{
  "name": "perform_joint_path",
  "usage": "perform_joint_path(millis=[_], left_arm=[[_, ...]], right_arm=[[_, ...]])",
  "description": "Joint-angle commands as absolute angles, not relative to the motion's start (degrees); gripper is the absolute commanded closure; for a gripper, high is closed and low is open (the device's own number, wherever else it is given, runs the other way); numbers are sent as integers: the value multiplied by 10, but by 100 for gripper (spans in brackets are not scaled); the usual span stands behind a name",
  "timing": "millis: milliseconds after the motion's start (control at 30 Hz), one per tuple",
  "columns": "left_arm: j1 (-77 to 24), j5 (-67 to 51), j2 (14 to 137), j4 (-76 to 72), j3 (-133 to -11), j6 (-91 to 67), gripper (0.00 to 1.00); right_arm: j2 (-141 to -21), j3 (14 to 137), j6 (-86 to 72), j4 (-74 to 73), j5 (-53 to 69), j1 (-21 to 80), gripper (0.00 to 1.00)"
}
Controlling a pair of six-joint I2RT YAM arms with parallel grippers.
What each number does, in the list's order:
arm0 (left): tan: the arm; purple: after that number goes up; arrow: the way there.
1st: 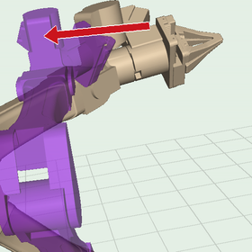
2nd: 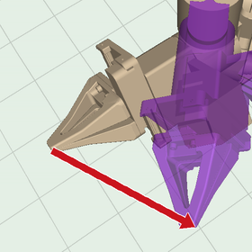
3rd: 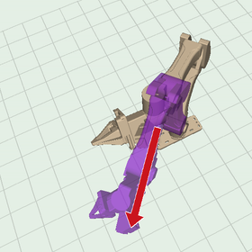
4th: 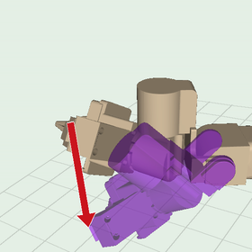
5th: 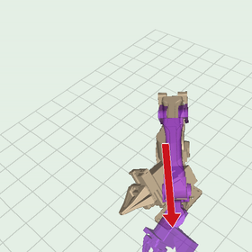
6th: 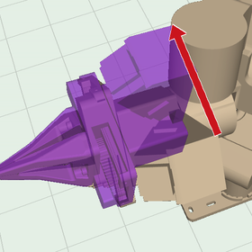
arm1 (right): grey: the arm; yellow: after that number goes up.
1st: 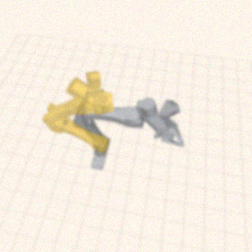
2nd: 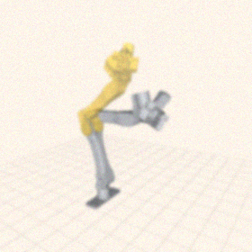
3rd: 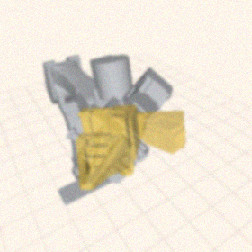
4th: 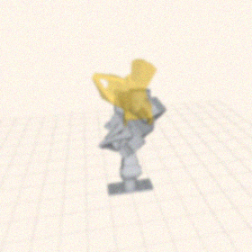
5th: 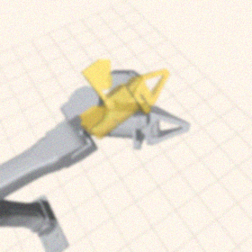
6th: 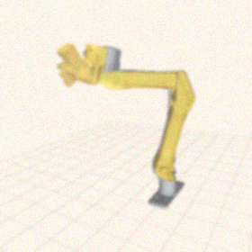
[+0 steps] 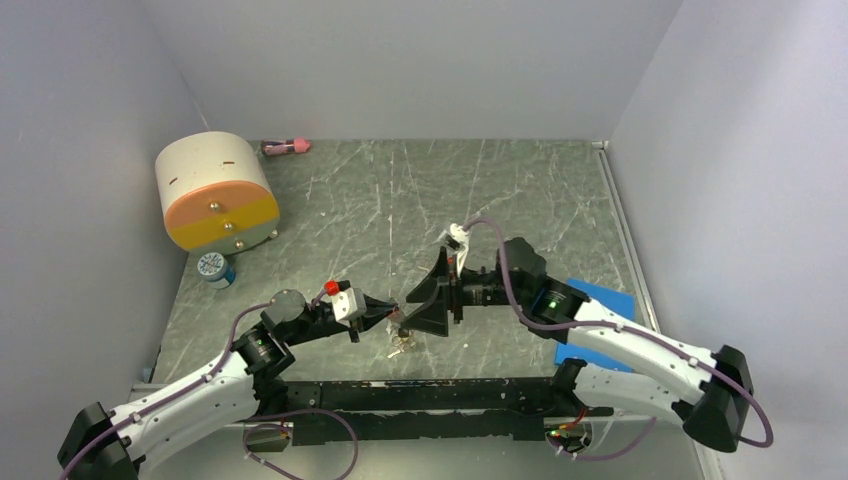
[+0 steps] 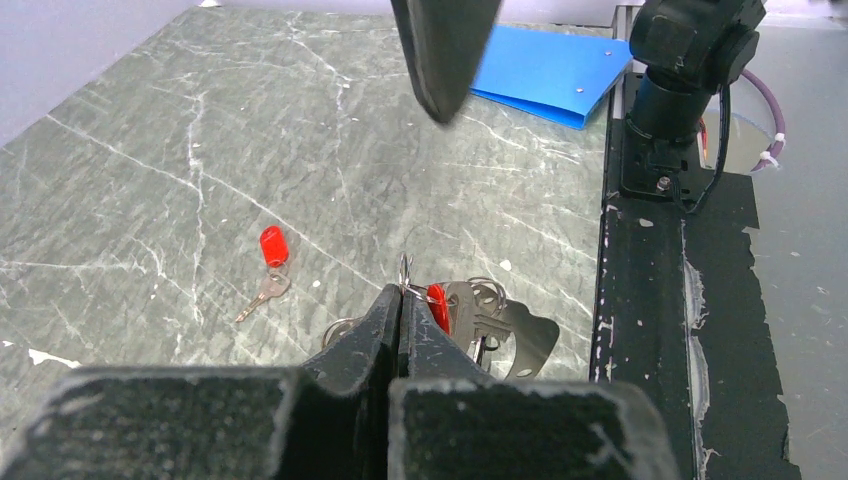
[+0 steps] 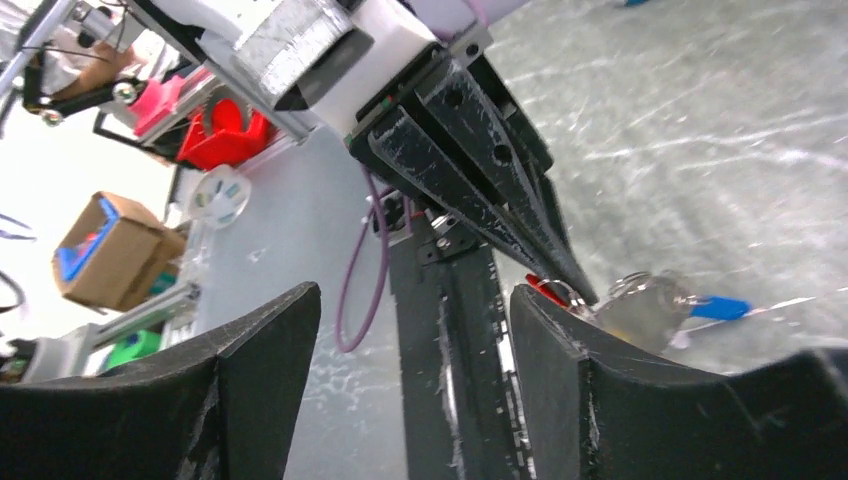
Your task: Put the keys on the keyring
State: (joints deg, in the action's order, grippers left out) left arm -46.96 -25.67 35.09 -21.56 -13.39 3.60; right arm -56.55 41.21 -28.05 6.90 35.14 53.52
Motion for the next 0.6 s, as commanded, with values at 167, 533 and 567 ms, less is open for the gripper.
perform_joint_path(millis=[167, 533, 567], left_arm=[[-472, -283, 352, -247, -141, 34, 97], [-472, -307, 360, -263, -140, 37, 98], [-472, -308, 362, -265, -141, 36, 98]], right_arm=[[-526, 439, -98, -21, 270, 495, 26], [-528, 350, 80, 120, 321, 495, 33], [-538, 351, 80, 127, 324, 494, 36]])
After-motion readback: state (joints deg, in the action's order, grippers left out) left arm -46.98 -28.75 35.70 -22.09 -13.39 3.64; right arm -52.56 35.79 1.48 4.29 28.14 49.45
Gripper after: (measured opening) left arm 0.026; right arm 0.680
